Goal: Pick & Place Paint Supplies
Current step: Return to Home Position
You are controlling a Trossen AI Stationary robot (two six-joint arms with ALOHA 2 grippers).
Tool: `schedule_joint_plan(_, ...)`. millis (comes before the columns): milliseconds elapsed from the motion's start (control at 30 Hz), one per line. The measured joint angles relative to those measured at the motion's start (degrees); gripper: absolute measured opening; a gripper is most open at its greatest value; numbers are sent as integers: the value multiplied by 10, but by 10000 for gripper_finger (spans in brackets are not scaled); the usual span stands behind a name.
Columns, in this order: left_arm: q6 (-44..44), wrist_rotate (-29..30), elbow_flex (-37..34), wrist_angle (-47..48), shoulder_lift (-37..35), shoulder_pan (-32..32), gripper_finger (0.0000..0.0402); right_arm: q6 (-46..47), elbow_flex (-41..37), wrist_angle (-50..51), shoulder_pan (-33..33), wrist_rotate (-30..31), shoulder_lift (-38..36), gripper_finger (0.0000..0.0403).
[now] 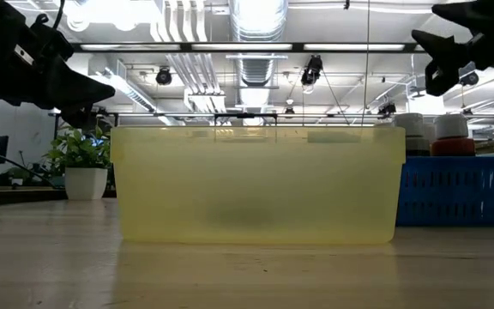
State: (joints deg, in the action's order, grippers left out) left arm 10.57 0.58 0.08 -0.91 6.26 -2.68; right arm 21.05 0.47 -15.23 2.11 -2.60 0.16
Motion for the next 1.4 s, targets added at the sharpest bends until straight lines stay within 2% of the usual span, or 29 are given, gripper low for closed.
schedule_joint_plan(233, 0, 0, 0, 0, 0, 0, 20, -40, 0, 90, 0, 21, -1, 180)
schedule_joint_plan(333, 0, 0, 0, 0, 0, 0, 20, -10, 0, 144, 0, 51, 1, 180)
schedule_joint_plan(467, 0, 0, 0, 0, 0, 0, 20, 46, 0, 143, 0, 57, 13, 180)
schedule_joint_plan(667, 0, 0, 0, 0, 0, 0, 20, -19, 0, 143, 0, 56, 14, 180)
schedule_joint_plan(1400, 0, 0, 0, 0, 0, 0, 21, -17, 0, 143, 0, 55, 14, 180)
